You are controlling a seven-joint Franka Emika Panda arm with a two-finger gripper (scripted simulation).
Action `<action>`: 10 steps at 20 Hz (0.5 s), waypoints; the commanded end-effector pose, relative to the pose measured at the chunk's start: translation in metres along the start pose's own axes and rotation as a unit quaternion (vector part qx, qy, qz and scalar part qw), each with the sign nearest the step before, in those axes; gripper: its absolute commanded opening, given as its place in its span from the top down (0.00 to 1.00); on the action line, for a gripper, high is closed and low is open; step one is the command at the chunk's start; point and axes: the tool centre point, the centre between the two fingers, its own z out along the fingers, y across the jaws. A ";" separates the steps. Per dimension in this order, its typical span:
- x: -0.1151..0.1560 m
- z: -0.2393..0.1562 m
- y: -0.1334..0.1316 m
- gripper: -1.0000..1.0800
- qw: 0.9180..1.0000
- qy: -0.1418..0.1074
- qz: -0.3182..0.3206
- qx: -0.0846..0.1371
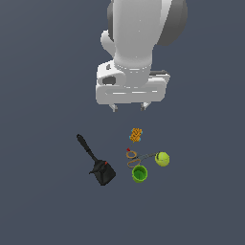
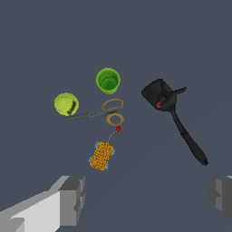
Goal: Pick up a designated object from a clutter of objects.
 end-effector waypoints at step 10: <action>0.032 0.037 0.022 0.04 0.998 0.000 0.062 0.008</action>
